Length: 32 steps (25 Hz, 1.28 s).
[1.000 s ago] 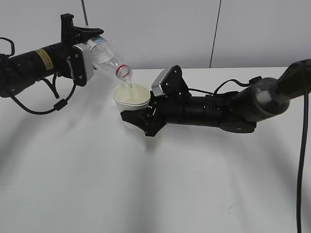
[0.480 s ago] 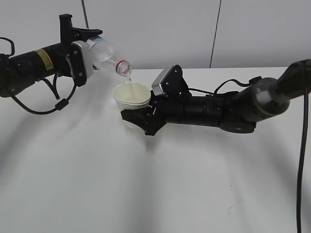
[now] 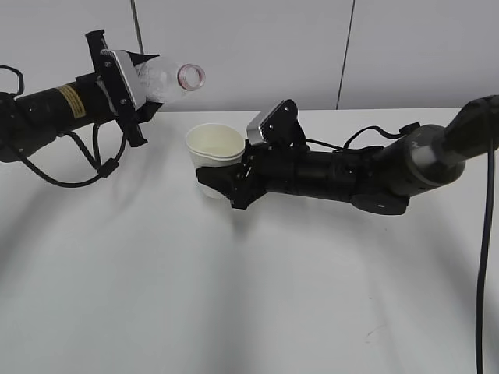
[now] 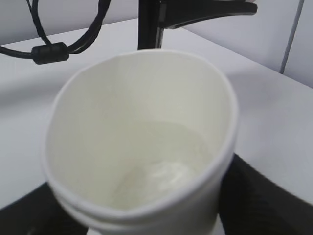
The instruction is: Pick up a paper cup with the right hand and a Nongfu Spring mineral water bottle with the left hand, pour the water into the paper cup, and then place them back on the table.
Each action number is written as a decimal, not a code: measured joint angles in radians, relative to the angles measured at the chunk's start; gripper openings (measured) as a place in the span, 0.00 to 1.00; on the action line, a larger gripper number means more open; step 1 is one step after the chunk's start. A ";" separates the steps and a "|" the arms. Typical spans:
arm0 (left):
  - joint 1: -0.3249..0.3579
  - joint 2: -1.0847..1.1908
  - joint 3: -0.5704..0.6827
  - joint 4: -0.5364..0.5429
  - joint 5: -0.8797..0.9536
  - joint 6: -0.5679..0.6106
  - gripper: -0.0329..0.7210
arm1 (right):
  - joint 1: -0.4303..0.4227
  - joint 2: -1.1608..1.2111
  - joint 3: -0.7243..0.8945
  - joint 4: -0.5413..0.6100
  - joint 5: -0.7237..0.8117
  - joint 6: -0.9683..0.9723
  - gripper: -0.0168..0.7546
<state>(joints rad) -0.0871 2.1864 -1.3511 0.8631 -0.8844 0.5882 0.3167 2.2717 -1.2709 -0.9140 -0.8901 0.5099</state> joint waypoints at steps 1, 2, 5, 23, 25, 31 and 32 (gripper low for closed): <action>0.000 0.000 0.004 0.000 0.000 -0.050 0.57 | 0.000 0.000 0.000 0.003 0.000 0.000 0.69; 0.000 0.000 0.008 0.000 0.000 -0.100 0.57 | 0.000 0.000 0.000 0.005 0.002 0.000 0.69; 0.000 0.000 0.009 -0.007 0.000 -0.320 0.57 | 0.000 0.000 0.000 0.026 0.015 -0.001 0.69; 0.000 0.000 0.009 -0.096 0.082 -1.019 0.57 | -0.173 0.002 0.000 0.180 0.064 -0.079 0.69; 0.000 0.000 0.009 -0.096 0.082 -1.021 0.57 | -0.211 0.002 0.000 0.180 0.066 -0.082 0.69; 0.000 0.000 0.009 -0.097 0.082 -1.023 0.57 | -0.285 0.018 0.000 0.183 0.063 -0.101 0.69; 0.000 0.000 0.009 -0.097 0.082 -1.023 0.57 | -0.294 0.023 0.000 0.186 0.055 -0.107 0.69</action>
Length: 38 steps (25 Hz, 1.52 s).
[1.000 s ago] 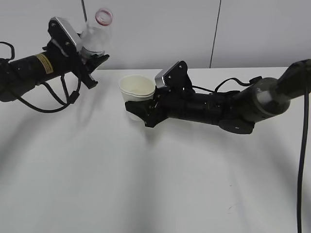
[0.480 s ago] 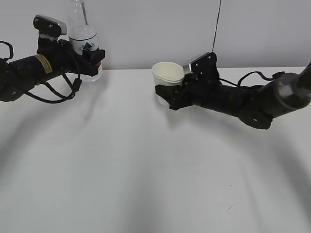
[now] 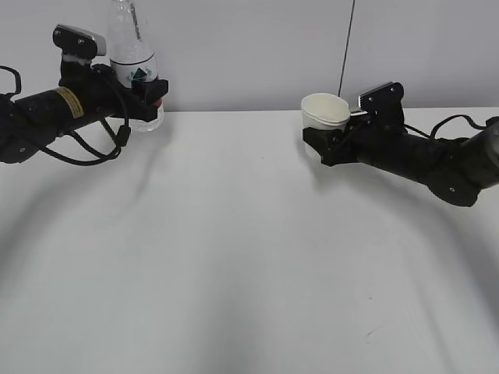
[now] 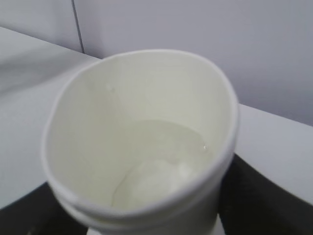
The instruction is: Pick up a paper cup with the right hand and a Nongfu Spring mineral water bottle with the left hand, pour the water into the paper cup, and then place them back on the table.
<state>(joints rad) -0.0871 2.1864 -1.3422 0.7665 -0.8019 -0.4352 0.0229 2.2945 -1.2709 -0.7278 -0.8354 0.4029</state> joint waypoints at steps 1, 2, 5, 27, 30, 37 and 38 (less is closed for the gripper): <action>0.000 0.000 0.000 0.000 0.000 0.000 0.57 | -0.004 0.008 0.000 0.005 -0.004 -0.005 0.69; 0.000 0.000 0.000 0.000 0.000 0.000 0.57 | -0.008 0.018 0.000 0.007 -0.005 -0.011 0.69; 0.000 0.000 0.000 0.000 0.001 0.000 0.57 | -0.010 0.050 0.000 0.031 -0.030 -0.038 0.69; 0.000 0.000 0.000 0.000 0.006 0.000 0.57 | -0.012 0.120 -0.020 0.052 -0.105 -0.076 0.84; 0.000 0.000 0.000 0.000 0.006 0.000 0.57 | -0.014 0.120 -0.020 0.052 -0.105 -0.076 0.84; 0.000 0.000 0.000 0.000 0.006 0.000 0.57 | -0.016 0.120 0.008 0.052 -0.105 -0.076 0.84; 0.000 0.000 0.000 0.000 0.006 0.000 0.57 | -0.016 0.120 0.014 0.052 -0.105 -0.076 0.84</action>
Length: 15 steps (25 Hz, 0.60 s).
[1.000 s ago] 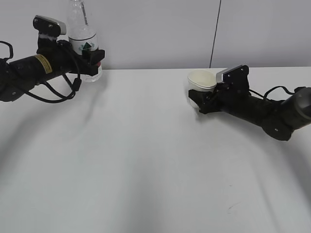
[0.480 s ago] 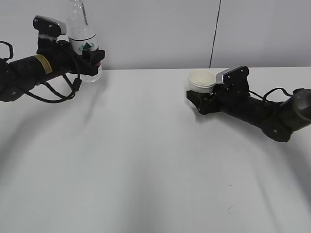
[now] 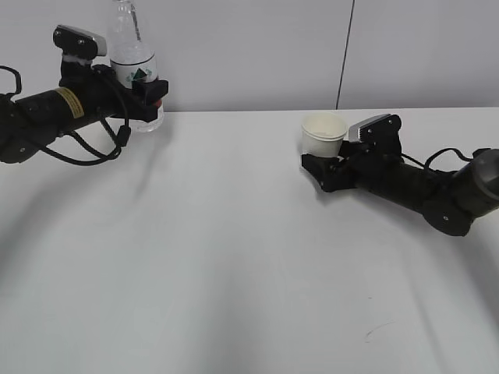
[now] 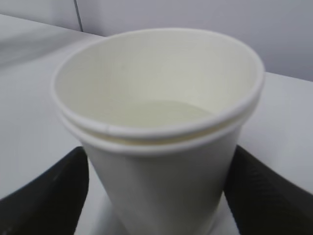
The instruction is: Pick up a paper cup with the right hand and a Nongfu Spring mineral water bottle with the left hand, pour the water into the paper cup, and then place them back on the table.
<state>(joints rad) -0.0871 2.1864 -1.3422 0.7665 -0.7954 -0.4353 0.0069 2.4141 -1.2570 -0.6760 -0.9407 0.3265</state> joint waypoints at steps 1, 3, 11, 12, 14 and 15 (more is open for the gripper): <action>0.000 0.000 0.000 0.000 0.000 0.000 0.57 | -0.002 0.000 0.005 0.000 -0.002 0.002 0.84; 0.000 0.000 0.000 0.000 0.000 0.000 0.57 | -0.006 0.000 0.017 0.000 -0.004 0.002 0.84; 0.000 0.000 0.000 0.000 0.000 0.000 0.57 | -0.034 -0.024 0.084 0.005 -0.057 0.002 0.84; 0.000 0.000 0.000 0.000 0.000 0.000 0.57 | -0.038 -0.034 0.099 0.005 -0.062 0.002 0.84; 0.000 0.000 0.000 0.000 0.000 0.000 0.57 | -0.042 -0.051 0.128 0.005 -0.079 0.002 0.84; 0.000 0.000 0.000 0.000 0.000 -0.002 0.57 | -0.044 -0.066 0.146 0.005 -0.087 0.002 0.84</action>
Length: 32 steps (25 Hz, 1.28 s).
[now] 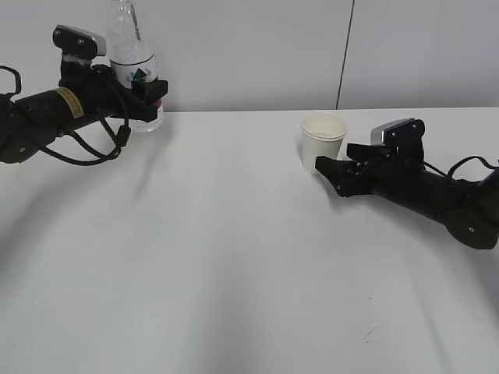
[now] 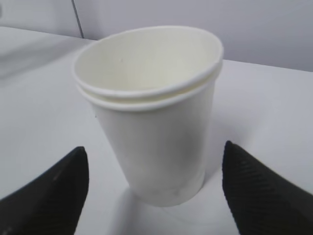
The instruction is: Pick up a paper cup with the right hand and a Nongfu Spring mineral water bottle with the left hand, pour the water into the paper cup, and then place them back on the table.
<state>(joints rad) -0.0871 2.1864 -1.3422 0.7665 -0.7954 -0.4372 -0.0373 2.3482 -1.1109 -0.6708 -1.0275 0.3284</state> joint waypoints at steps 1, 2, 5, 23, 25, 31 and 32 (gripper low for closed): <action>0.000 0.000 0.000 0.000 0.000 -0.002 0.57 | -0.002 -0.013 0.016 0.000 -0.002 0.000 0.84; 0.000 0.000 0.000 0.000 0.000 -0.008 0.57 | -0.002 -0.029 0.038 0.000 -0.002 0.000 0.84; 0.000 0.000 0.000 -0.007 0.009 -0.021 0.57 | -0.006 -0.105 0.115 0.000 -0.002 0.000 0.84; 0.000 0.128 0.000 -0.054 -0.009 -0.073 0.57 | -0.006 -0.654 0.403 -0.038 0.040 0.030 0.82; 0.000 0.142 0.000 -0.055 -0.021 -0.064 0.57 | -0.006 -0.663 0.403 -0.067 0.067 0.057 0.82; 0.000 0.167 0.000 -0.068 -0.083 -0.009 0.62 | -0.006 -0.665 0.403 -0.104 0.108 0.095 0.81; 0.000 0.167 0.000 -0.068 -0.084 -0.002 0.64 | -0.006 -0.665 0.403 -0.106 0.115 0.098 0.81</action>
<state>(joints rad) -0.0871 2.3535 -1.3422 0.6989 -0.8793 -0.4395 -0.0438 1.6837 -0.7075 -0.7769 -0.9128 0.4261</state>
